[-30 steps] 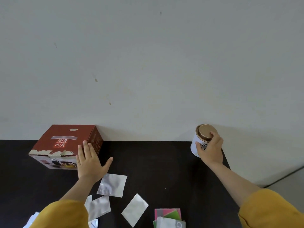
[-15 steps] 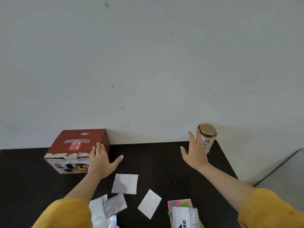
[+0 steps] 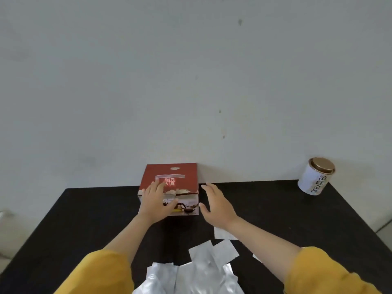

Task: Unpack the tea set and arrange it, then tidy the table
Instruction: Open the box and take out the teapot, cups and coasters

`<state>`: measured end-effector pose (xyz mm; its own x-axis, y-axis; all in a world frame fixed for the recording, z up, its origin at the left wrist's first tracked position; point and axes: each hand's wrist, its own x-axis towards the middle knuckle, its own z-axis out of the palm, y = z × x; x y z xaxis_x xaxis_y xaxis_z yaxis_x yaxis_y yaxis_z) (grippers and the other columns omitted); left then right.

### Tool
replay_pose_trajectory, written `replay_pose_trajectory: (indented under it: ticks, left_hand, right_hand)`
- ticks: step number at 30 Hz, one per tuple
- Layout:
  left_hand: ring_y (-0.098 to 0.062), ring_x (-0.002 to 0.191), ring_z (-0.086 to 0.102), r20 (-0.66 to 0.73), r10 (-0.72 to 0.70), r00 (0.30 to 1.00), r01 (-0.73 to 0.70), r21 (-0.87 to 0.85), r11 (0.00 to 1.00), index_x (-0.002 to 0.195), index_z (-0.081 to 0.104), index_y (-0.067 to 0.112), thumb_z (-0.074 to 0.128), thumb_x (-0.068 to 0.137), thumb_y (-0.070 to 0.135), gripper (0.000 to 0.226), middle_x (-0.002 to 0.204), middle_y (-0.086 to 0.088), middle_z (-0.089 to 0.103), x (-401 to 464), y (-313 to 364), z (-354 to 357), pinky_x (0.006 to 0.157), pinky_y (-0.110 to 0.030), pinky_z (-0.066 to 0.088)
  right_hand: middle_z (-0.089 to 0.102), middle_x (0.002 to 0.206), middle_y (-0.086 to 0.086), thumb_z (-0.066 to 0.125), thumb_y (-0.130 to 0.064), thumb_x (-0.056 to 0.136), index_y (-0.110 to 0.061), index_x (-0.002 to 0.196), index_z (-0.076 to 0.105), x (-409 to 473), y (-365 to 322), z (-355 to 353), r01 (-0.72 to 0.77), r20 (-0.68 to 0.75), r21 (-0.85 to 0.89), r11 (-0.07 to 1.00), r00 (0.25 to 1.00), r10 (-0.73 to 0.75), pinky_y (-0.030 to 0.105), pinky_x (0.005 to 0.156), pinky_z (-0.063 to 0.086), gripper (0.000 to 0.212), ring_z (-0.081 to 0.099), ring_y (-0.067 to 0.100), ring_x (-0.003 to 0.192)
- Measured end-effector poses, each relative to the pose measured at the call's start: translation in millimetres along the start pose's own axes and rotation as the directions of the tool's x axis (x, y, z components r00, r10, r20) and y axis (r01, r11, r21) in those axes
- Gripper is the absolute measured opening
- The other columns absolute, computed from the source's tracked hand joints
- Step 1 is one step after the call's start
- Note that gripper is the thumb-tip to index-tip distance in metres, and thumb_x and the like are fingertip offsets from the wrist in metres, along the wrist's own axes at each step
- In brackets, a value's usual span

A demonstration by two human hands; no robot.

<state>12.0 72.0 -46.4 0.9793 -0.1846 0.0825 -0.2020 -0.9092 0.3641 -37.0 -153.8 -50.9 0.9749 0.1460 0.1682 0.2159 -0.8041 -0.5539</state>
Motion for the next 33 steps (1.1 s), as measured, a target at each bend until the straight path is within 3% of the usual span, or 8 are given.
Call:
replay_pose_trajectory:
  ticks: [6, 10, 17, 22, 27, 33]
  left_hand:
    - [-0.021, 0.146, -0.011, 0.191, 0.028, 0.981, -0.048, 0.101, 0.994, 0.152, -0.003, 0.017, 0.051, 0.086, 0.058, 0.095, 0.159, -0.004, -0.012, -2.9, -48.2, -15.2, 0.116, -0.048, -0.002]
    - [-0.025, 0.144, -0.017, 0.292, 0.047, 0.955, -0.078, 0.095, 0.992, 0.151, -0.007, 0.016, 0.051, 0.086, 0.059, 0.097, 0.157, -0.007, -0.019, -2.6, -51.7, -10.7, 0.116, -0.047, -0.002]
    - [-0.024, 0.144, -0.021, 0.223, 0.065, 0.973, -0.073, 0.03, 0.997, 0.151, -0.004, 0.017, 0.052, 0.084, 0.061, 0.098, 0.157, -0.005, -0.019, -3.8, -54.6, 0.4, 0.116, -0.045, -0.002]
    - [-0.023, 0.143, -0.021, 0.189, 0.061, 0.98, -0.067, 0.026, 0.997, 0.152, -0.003, 0.017, 0.05, 0.084, 0.063, 0.097, 0.158, -0.005, -0.018, -4.7, -56.0, 5.3, 0.116, -0.044, -0.003]
    - [-0.02, 0.144, -0.018, 0.105, 0.006, 0.994, -0.004, -0.011, 1.0, 0.152, 0.001, 0.018, 0.042, 0.088, 0.063, 0.088, 0.158, -0.003, -0.014, -7.4, -48.2, 11.9, 0.115, -0.041, -0.003]
    - [-0.021, 0.147, 0.007, -0.08, -0.1, 0.992, 0.102, 0.022, 0.995, 0.147, 0.028, 0.022, 0.036, 0.091, 0.061, 0.069, 0.159, -0.001, 0.013, -2.7, -38.2, 19.1, 0.116, -0.047, 0.004]
  right_hand:
    - [0.021, 0.159, 0.004, 0.053, -0.029, 0.095, -0.017, 0.15, 0.025, 15.4, -44.0, 44.4, 0.093, 0.07, -0.101, 0.991, 0.994, -0.086, 0.036, 0.118, 0.021, 0.062, 0.013, 0.022, 0.148]
    - [0.017, 0.159, 0.004, 0.057, -0.031, 0.092, -0.018, 0.151, 0.022, 25.5, -47.9, 58.3, 0.017, 0.118, -0.126, 0.992, 0.993, -0.002, 0.045, 0.12, 0.015, 0.07, 0.006, 0.025, 0.149]
    - [0.018, 0.158, -0.001, 0.059, -0.03, 0.088, -0.023, 0.148, 0.03, 25.6, -41.6, 73.4, -0.038, 0.073, -0.048, 0.998, 0.996, 0.042, 0.048, 0.118, 0.022, 0.066, 0.001, 0.02, 0.149]
    - [0.016, 0.159, 0.003, 0.065, -0.038, 0.085, -0.021, 0.143, 0.034, 28.3, -53.2, 77.9, -0.102, 0.033, 0.023, 0.995, 0.994, 0.101, 0.045, 0.12, 0.008, 0.068, -0.001, 0.022, 0.149]
    - [0.01, 0.159, 0.0, 0.067, -0.044, 0.082, -0.026, 0.14, 0.033, 30.3, -52.5, 76.8, -0.139, 0.09, -0.005, 0.99, 0.986, 0.139, 0.052, 0.117, 0.008, 0.07, -0.004, 0.021, 0.149]
    - [0.003, 0.161, -0.003, 0.067, -0.041, 0.082, -0.03, 0.139, 0.032, 27.6, -44.6, 71.0, -0.077, 0.15, -0.114, 0.99, 0.984, 0.094, 0.054, 0.117, 0.006, 0.068, -0.007, 0.021, 0.149]
